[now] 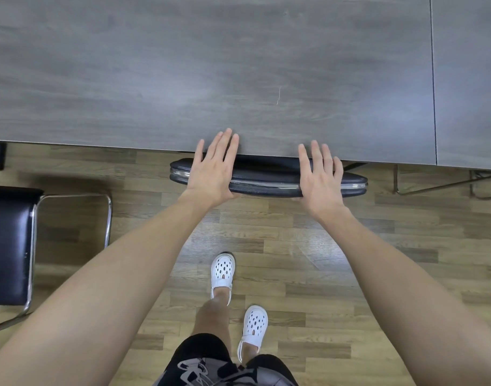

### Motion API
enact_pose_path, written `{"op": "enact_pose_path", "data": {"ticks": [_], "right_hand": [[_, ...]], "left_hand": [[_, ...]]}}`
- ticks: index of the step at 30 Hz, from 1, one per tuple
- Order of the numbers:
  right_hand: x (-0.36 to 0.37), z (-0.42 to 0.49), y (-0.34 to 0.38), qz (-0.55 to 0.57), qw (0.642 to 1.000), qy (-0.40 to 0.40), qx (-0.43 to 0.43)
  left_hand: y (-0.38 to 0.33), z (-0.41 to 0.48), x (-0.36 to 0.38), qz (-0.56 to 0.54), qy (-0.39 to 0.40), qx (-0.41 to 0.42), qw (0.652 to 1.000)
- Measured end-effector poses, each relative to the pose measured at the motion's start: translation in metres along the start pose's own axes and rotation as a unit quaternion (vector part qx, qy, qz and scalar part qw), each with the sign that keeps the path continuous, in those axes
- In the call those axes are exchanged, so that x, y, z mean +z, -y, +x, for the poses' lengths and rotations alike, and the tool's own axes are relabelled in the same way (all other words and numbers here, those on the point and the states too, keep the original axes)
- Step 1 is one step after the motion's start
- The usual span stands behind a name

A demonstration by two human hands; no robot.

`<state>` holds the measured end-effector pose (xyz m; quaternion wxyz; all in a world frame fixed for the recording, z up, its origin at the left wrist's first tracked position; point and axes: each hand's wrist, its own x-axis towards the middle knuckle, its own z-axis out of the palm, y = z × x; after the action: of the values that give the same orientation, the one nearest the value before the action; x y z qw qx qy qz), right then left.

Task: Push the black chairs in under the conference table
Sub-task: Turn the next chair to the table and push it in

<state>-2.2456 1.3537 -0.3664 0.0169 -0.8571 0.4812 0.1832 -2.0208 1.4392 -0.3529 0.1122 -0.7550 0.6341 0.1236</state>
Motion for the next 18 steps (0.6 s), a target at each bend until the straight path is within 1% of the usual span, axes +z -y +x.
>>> {"op": "enact_pose_path", "data": {"ticks": [9,18], "right_hand": [[-0.006,0.016,-0.008,0.033,0.998,-0.035,-0.028],[-0.013,0.022,-0.011,0.028,0.999,-0.021,-0.024]], "left_hand": [[0.0,0.017,-0.006,-0.007,0.013,-0.002,1.0],[-0.001,0.024,-0.009,-0.007,0.015,0.0,1.0]]}}
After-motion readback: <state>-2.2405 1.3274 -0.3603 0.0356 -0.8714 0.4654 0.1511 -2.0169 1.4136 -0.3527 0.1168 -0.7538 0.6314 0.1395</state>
